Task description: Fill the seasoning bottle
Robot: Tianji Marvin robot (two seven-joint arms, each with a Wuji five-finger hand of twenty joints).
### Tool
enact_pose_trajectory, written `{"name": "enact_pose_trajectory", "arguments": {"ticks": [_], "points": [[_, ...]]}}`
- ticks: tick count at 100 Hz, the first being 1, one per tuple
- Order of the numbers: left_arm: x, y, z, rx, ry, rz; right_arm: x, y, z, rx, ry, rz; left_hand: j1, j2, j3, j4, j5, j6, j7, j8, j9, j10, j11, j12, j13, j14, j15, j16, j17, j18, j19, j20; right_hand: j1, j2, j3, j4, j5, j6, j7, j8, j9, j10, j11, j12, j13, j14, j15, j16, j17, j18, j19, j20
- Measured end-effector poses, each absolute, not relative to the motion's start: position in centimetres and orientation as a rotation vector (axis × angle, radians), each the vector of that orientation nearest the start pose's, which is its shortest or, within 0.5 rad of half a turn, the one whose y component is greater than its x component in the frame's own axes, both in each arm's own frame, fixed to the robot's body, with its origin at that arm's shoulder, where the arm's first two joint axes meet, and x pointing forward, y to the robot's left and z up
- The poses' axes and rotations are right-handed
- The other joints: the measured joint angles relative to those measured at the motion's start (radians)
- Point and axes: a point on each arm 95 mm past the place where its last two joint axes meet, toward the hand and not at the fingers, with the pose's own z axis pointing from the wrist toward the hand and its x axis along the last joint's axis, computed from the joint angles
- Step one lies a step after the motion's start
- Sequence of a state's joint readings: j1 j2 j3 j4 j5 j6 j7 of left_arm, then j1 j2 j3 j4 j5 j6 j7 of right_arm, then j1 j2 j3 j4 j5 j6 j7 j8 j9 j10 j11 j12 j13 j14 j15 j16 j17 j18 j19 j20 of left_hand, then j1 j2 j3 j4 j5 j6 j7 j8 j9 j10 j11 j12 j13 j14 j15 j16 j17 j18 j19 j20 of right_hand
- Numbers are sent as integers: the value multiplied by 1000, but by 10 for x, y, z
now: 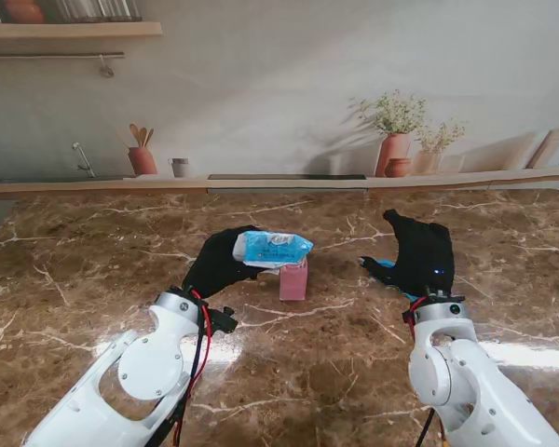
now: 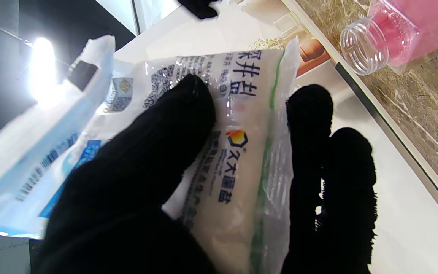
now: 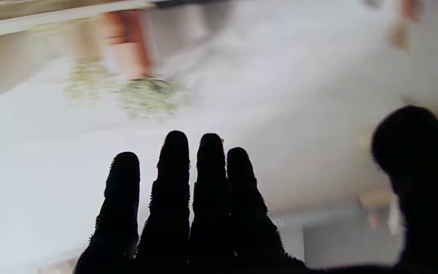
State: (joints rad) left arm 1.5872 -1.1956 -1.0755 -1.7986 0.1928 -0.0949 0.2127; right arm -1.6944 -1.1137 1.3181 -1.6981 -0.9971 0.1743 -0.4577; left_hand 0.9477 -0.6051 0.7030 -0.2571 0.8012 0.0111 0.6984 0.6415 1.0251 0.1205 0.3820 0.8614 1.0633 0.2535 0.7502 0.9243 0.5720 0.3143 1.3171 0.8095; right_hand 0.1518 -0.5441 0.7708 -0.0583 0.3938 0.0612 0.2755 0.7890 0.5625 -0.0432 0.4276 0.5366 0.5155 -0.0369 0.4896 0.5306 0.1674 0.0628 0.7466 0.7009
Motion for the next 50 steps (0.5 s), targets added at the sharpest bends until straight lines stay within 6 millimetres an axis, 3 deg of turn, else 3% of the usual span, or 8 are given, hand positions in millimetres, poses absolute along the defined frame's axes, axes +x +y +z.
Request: {"name": "enact_pose_trajectory", "arguments": {"ticks": [8, 18, 25, 34, 44, 50], "points": [[369, -97, -259, -1753, 838, -2388, 364, -20, -271, 1093, 860, 1720, 10, 0, -1, 0, 0, 9, 0, 0, 0, 8, 0, 0, 0, 0, 0, 0, 0, 0, 0, 1, 27, -1, -11, 0, 0, -8, 0, -10, 1, -2, 0, 0, 10, 0, 6, 3, 16, 0, 16, 11], [368, -99, -258, -1755, 847, -2391, 354, 0, -262, 969, 839, 1767, 10, 0, -1, 0, 0, 10, 0, 0, 0, 8, 0, -1, 0, 0, 0, 0, 0, 0, 0, 1, 53, -33, -11, 0, 0, -4, 0, -21, 12, -4, -4, 0, 33, 0, 11, 5, 28, 0, 25, 22], [367, -101, -257, -1750, 847, -2395, 349, 12, -260, 905, 846, 1813, 10, 0, -1, 0, 0, 10, 0, 0, 0, 8, 0, -1, 0, 0, 0, 0, -1, 0, 0, 1, 155, -45, -56, 0, 2, -4, 3, -24, 38, -12, 4, 2, 64, -1, 20, 20, 45, 1, 26, 22], [366, -103, -256, -1727, 839, -2397, 347, 29, -260, 856, 839, 1919, 10, 0, -1, 0, 0, 10, 0, 0, 0, 8, 2, -6, 0, 0, 0, 0, -1, 0, 0, 1, 222, -28, -126, 0, 13, -27, 24, -24, 61, -27, 14, 5, 97, -20, 43, 29, 80, 1, 52, 23], [365, -105, -253, -1719, 835, -2407, 349, 43, -261, 751, 868, 1918, 10, 0, -1, 0, 0, 10, 1, 0, 0, 8, 7, -13, 0, 0, 0, 0, -1, 0, 0, 1, 210, -38, 148, -17, 27, -33, 49, -33, 74, -39, 42, 5, 116, -31, 50, 29, 91, 1, 74, 23], [364, -106, -251, -1715, 835, -2414, 352, 47, -260, 748, 874, 1931, 10, 0, -1, 0, 0, 10, 1, 0, 0, 8, 7, -13, 0, 0, 0, 0, -1, 0, 0, 1, 184, -42, 208, -37, 37, -35, 59, -34, 84, -39, 41, 5, 116, -31, 58, 29, 100, 1, 88, 23]]}}
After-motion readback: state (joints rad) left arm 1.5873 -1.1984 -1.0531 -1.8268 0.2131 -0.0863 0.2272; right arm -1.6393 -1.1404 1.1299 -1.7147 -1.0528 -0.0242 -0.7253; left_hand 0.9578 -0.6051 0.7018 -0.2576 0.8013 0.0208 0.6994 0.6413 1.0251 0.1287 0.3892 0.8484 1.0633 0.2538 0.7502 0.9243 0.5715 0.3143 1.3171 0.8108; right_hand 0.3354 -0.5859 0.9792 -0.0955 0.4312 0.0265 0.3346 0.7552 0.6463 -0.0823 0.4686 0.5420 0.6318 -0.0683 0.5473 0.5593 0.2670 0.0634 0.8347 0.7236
